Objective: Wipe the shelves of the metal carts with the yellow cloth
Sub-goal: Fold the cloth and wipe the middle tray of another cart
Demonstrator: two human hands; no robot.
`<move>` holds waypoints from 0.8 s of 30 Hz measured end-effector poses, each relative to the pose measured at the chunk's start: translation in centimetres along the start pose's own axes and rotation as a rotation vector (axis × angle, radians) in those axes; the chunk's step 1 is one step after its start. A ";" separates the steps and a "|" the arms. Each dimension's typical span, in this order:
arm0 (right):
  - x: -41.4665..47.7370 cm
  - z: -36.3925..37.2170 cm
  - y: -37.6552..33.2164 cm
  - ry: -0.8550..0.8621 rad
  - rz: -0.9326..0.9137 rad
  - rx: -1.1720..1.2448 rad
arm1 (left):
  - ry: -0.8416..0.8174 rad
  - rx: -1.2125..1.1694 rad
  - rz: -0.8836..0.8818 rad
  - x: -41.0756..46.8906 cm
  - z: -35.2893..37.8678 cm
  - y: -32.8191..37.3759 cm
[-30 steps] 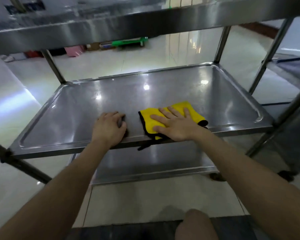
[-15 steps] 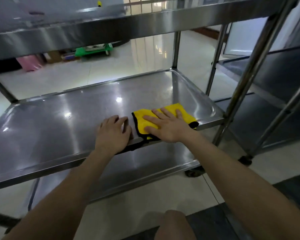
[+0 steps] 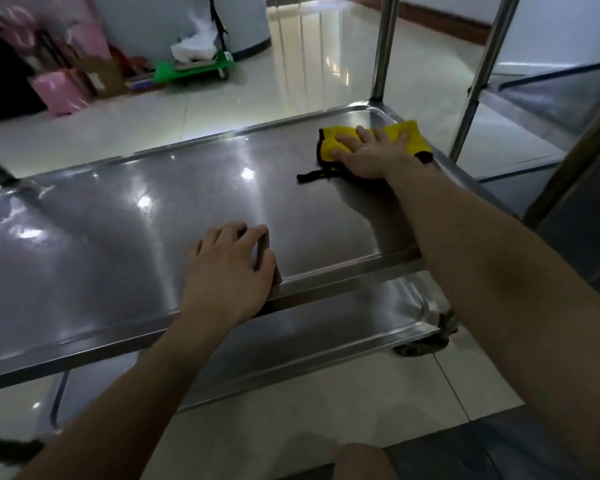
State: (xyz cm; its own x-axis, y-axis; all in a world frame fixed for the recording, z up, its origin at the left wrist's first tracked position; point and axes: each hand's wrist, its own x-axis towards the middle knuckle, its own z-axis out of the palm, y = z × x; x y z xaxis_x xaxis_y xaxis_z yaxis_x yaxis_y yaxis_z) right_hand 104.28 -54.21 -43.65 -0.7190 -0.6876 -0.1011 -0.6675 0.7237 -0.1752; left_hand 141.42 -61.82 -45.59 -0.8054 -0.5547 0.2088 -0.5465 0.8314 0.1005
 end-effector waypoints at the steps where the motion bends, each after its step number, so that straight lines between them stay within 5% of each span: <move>1: 0.9 0.1 -1.7 -0.002 -0.015 -0.005 | 0.015 0.009 0.002 0.0 0.1 0.0; 8: -3.7 1.5 -9.1 -0.073 -0.184 -0.033 | 0.035 0.034 -0.004 0.2 -0.1 0.1; 14: -15.7 3.0 -5.7 -0.088 -0.322 -0.027 | 0.009 0.010 -0.018 0.1 -0.5 0.2; 19: -17.1 1.5 1.8 -0.140 -0.221 -0.023 | -0.019 -0.009 -0.020 0.0 -0.6 0.2; 24: -9.3 -0.5 5.2 -0.112 -0.080 -0.020 | -0.026 -0.012 0.001 0.1 -0.5 0.1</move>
State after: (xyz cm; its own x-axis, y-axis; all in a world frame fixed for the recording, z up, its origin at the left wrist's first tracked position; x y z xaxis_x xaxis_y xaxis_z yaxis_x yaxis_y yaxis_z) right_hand 107.41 -44.07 -43.16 -0.6382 -0.7445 -0.1962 -0.7262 0.6667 -0.1676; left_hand 141.40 -61.73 -45.04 -0.8117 -0.5546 0.1834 -0.5432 0.8321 0.1121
